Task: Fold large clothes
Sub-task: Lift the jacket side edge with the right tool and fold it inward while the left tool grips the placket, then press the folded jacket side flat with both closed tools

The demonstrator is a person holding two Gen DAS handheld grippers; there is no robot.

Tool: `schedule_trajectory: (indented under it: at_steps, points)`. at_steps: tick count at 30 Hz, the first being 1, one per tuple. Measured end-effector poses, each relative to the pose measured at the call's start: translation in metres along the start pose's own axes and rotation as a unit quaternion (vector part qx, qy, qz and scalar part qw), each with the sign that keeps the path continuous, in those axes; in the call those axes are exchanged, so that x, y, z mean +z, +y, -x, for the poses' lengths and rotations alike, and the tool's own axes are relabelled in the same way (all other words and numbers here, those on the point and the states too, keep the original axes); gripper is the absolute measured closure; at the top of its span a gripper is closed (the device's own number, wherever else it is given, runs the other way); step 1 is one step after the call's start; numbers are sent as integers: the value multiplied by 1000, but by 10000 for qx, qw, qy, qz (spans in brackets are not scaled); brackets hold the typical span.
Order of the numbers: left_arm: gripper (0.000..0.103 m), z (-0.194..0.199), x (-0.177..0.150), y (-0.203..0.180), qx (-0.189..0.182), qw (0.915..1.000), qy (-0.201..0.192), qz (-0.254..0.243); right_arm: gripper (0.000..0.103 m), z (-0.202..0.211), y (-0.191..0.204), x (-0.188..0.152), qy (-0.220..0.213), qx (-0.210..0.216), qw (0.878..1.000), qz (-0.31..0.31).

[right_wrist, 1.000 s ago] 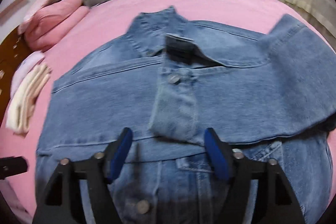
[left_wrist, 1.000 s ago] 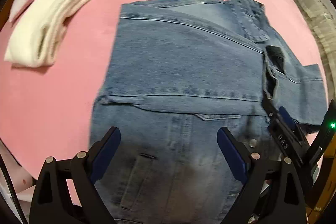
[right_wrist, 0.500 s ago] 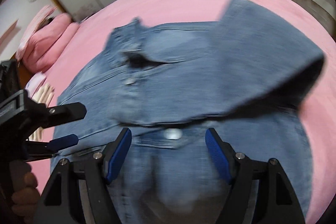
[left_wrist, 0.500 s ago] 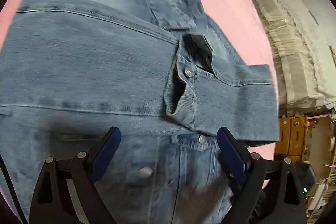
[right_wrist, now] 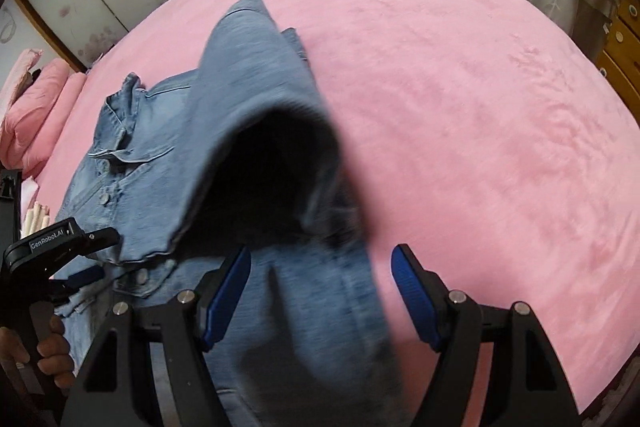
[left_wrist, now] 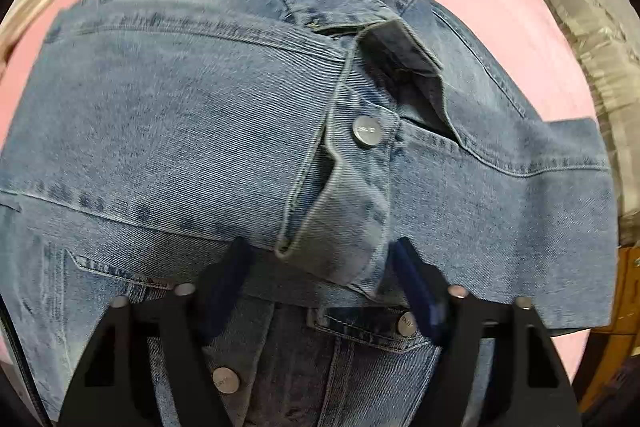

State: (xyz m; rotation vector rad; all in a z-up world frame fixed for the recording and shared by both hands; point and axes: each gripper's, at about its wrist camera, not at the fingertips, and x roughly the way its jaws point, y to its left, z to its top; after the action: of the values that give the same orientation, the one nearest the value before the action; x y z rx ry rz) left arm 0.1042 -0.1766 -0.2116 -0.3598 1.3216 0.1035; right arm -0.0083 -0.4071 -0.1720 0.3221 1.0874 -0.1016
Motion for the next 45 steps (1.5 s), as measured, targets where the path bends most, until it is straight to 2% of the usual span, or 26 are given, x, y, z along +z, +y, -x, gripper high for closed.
schedule_trajectory:
  at_steps: [2,3,5,6,8,10,15,19,22,25,26,29,32,34,36,39,42,43,44,45]
  points:
    - [40,-2,-2,-11,216,9997,14,-121,30,-4,-3,2,70,16,9999,92]
    - [47,-4,-2,-21,431,9986,44,-305,30,-6,-4,3,115,32,9998,130]
    - [59,-3,-2,-36,635,9958,-55,-662,30,-11,-4,6,178,89,9996,222]
    - [72,0,-2,-45,703,9934,-177,-884,30,-13,-4,7,171,104,9995,262]
    - [83,3,-2,-63,631,9905,-253,-1196,30,-18,-4,8,143,96,9992,354]
    - [93,7,2,-79,545,9897,-367,-1270,30,-22,-3,9,155,70,9990,414]
    - [97,43,21,-85,-70,9940,-837,-700,30,-26,-1,14,70,32,9987,504]
    - [99,93,47,-69,-434,9880,-1448,-317,30,-29,3,21,36,-45,9984,563]
    - [99,125,68,-50,-411,9816,-1848,-265,30,-27,1,24,4,-79,9984,558]
    - [99,152,73,-23,-130,9743,-2226,-313,30,-25,-1,26,-31,-110,9984,550]
    - [99,154,74,-13,89,9729,-2287,-317,30,-23,-3,25,-49,-108,9985,535]
    - [99,138,72,12,538,9759,-2099,-264,30,-24,-2,23,-2,-96,9982,585]
    - [99,86,66,50,834,9867,-1397,73,30,-29,4,21,86,-247,9967,767]
    - [99,56,56,71,1016,9893,-958,416,30,-28,6,18,112,-282,9964,785]
    - [99,37,40,89,1196,9884,-675,653,30,-27,4,17,213,-280,9968,718]
    - [99,28,14,102,1200,9882,-638,700,30,-23,0,12,319,-296,9968,673]
    - [95,25,10,103,1439,9864,-620,492,30,-13,-8,8,393,-202,9976,540]
    - [95,24,13,105,1596,9844,-575,473,38,-7,-13,6,350,-11,9987,367]
    - [95,24,15,106,1862,9801,-523,456,58,-2,-16,5,294,132,9992,235]
    - [94,26,18,109,2112,9752,-489,449,67,5,-18,4,249,271,9993,59]
